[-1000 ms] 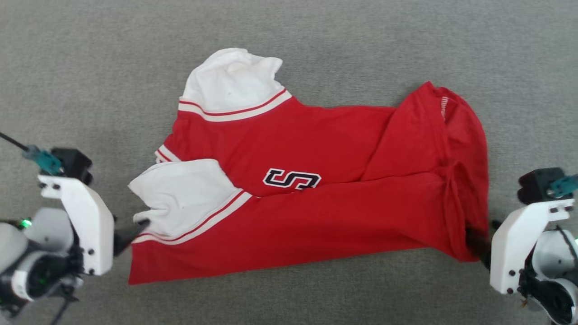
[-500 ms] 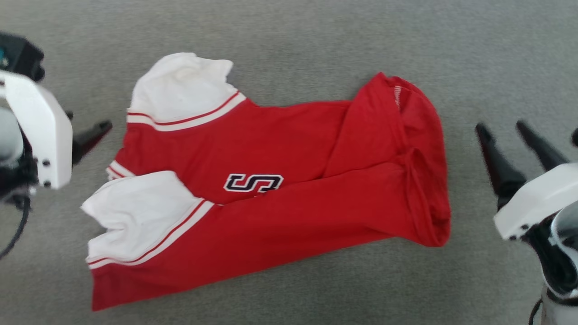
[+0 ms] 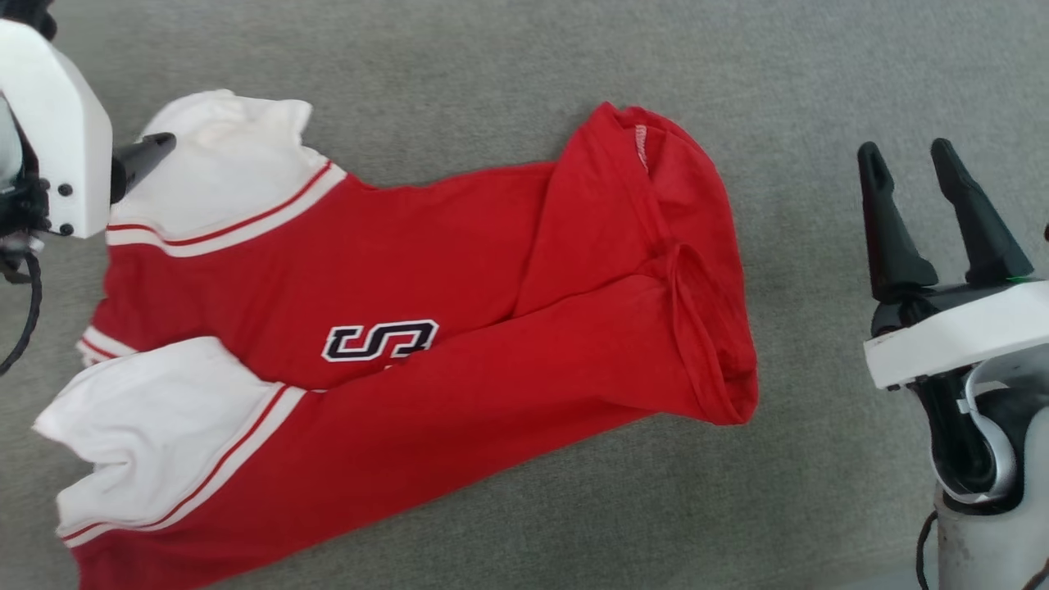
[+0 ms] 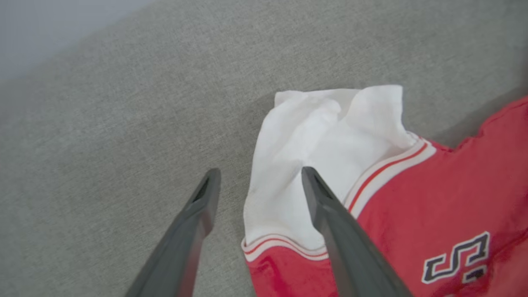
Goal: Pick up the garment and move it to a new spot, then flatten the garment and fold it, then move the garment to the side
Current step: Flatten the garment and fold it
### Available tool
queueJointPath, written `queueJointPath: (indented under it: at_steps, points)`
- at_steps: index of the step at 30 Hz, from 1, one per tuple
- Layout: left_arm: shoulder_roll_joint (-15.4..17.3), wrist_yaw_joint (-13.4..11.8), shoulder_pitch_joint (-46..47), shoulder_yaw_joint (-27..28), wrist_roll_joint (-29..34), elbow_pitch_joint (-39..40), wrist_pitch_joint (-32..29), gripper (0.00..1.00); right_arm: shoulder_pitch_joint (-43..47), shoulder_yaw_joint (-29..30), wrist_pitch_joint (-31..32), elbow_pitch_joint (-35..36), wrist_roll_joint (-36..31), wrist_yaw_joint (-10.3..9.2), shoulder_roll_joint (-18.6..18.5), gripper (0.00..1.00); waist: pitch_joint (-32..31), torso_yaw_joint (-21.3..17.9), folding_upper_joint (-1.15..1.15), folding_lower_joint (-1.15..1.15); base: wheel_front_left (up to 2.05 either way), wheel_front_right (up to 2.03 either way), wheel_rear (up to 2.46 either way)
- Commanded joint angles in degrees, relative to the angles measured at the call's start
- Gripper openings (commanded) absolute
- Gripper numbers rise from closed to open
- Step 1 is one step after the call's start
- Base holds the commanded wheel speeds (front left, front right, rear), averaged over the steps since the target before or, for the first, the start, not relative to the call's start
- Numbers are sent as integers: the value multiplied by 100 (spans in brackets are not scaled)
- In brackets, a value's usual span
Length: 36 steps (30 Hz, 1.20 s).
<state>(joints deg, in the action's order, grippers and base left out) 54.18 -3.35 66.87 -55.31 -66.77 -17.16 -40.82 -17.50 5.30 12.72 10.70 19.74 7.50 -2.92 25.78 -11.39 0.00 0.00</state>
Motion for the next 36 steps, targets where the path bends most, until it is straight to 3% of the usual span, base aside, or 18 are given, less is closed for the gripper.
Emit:
queueJointPath:
  at_steps: [1, 11, 12, 13, 22, 36]
  points:
    - [-47, 63, 114, -24, 83, -84, -25, 100, -78, -39, -92, -28, 90, -2, 2, 100, 117, -111, 0, 0, 0, 0, 0]
    - [-475, 317, 415, -311, 484, -1329, -88, 100, -239, -504, -44, -328, 174, -1, 4, 100, 467, -302, 0, 0, 0, 0, 0]
    - [-509, 360, 402, -350, 497, -1427, -128, 43, -269, -532, 36, -367, 152, -1, 0, 100, 480, -296, 0, 0, 0, 0, 0]
    - [-545, 360, 413, -378, 535, -1524, -143, 0, -308, -553, 122, -402, 127, -2, 1, 100, 496, -284, 0, 0, 0, 0, 0]
    - [-913, 515, 530, -409, 423, -2164, -259, 0, -975, -806, 1016, -698, -41, -2, -1, 100, 604, -161, 0, 0, 0, 0, 0]
    - [-1579, 819, 890, -426, 432, -2604, 12, 0, -2744, -1212, 3254, -1996, -498, -1, 1, 100, 714, 252, 0, 0, 0, 0, 0]
